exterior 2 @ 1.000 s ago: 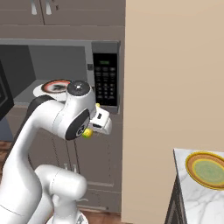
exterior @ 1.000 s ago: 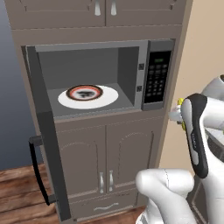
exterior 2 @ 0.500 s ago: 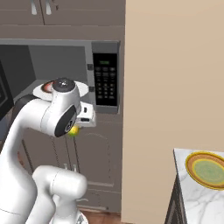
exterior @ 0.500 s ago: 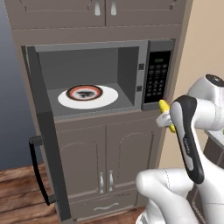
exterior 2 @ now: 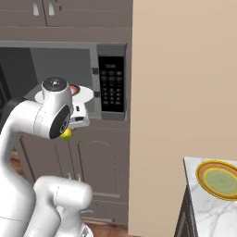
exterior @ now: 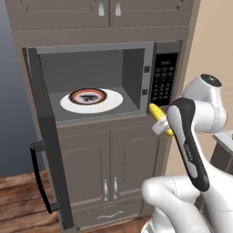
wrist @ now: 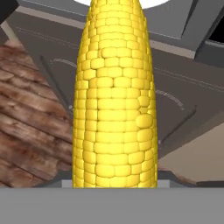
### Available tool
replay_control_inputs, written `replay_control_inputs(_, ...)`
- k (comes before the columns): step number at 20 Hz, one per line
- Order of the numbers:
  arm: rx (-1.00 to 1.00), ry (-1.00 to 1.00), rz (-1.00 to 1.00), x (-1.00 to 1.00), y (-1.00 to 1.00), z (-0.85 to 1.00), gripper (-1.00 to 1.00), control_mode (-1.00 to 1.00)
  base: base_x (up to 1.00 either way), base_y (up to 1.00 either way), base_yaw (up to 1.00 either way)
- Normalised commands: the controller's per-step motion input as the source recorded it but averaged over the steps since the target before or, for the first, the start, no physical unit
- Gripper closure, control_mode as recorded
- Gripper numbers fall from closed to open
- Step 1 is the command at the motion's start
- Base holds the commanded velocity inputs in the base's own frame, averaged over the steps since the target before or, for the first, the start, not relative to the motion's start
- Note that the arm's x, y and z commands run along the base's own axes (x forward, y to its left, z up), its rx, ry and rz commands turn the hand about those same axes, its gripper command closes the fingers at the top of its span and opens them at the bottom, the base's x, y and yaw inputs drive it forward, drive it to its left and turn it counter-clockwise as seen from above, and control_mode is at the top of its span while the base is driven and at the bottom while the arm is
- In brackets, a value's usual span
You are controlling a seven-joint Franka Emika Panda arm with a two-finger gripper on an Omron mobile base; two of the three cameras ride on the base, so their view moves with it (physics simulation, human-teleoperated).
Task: Pick the corn from the counter and place it in the microwave. Then turn on the microwave.
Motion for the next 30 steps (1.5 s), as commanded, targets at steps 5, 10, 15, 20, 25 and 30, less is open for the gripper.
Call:
replay_control_inputs(5,-0.03,-0.12,0.12,0.03,0.30,0.05,1.00,-1.00,0.00,0.00,0.00)
replay_control_inputs(10,-0.02,-0.17,0.05,0.00,0.27,0.05,1.00,-1.00,0.00,0.00,0.00)
replay_control_inputs(15,-0.01,-0.09,0.00,0.00,0.25,0.17,1.00,-1.00,0.00,0.00,0.00)
replay_control_inputs(20,-0.01,-0.01,0.00,0.02,0.24,0.31,1.00,-1.00,0.00,0.00,0.00)
replay_control_inputs(25,-0.01,0.00,0.00,0.06,0.22,0.31,1.00,-1.00,0.00,0.00,0.00)
replay_control_inputs(30,-0.02,0.00,0.00,0.11,0.21,0.21,1.00,-1.00,0.00,0.00,0.00)
